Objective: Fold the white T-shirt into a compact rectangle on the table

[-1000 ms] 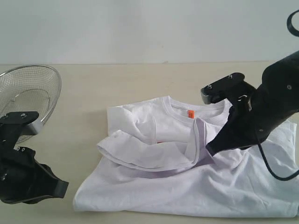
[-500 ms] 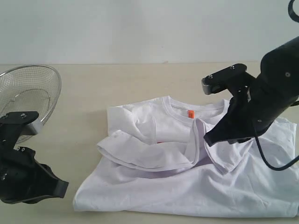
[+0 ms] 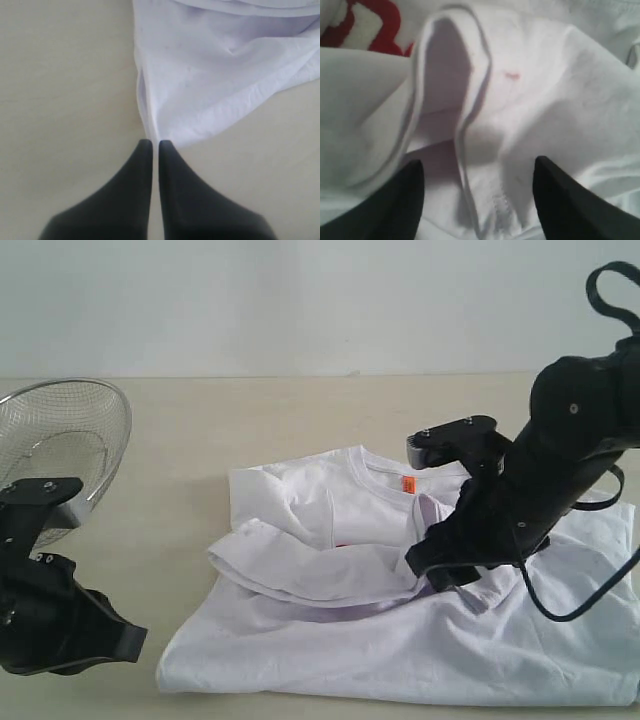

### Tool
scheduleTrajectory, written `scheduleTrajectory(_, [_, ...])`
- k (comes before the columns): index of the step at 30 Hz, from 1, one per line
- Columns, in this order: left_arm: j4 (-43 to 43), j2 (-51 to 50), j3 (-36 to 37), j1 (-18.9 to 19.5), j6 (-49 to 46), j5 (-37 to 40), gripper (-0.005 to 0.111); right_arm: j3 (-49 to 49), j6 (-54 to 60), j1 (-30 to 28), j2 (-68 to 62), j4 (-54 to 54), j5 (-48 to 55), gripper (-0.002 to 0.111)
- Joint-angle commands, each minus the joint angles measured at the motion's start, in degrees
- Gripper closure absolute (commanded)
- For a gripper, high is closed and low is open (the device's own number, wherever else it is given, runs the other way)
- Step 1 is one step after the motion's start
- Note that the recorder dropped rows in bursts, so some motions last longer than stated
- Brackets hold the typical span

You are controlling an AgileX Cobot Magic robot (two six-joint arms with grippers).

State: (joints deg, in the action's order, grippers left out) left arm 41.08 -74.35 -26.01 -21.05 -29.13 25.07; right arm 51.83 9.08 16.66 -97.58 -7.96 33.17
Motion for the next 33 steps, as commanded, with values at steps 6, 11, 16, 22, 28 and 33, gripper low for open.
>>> scheduleTrajectory(6, [-0.2,0.5,-0.3,-0.2,-0.5,0.2,0.102,0.2,-2.3,-0.1,-1.1,-0.2,-4.2,0.053])
scheduleTrajectory(11, [-0.2,0.5,-0.3,-0.2,-0.5,0.2,0.102,0.2,-2.9,-0.1,-3.7,0.1,-4.8,0.053])
scheduleTrajectory(16, [-0.2,0.5,-0.3,-0.2,-0.5,0.2,0.102,0.2,-5.9,-0.1,-3.7,3.4,-5.5,0.073])
scheduleTrajectory(22, [-0.2,0.5,-0.3,-0.2,-0.5,0.2,0.102,0.2,-12.7,-0.1,-3.7,10.8,-4.7,0.108])
scheduleTrajectory(28, [-0.2,0.5,-0.3,-0.2,-0.5,0.2,0.102,0.2,-22.9,-0.1,-3.2,20.3,-4.4,0.108])
scheduleTrajectory(33, [-0.2,0.5,-0.3,-0.2,-0.9,0.2,0.102,0.3,-30.4,-0.1,-2.1,33.2,-2.7,0.108])
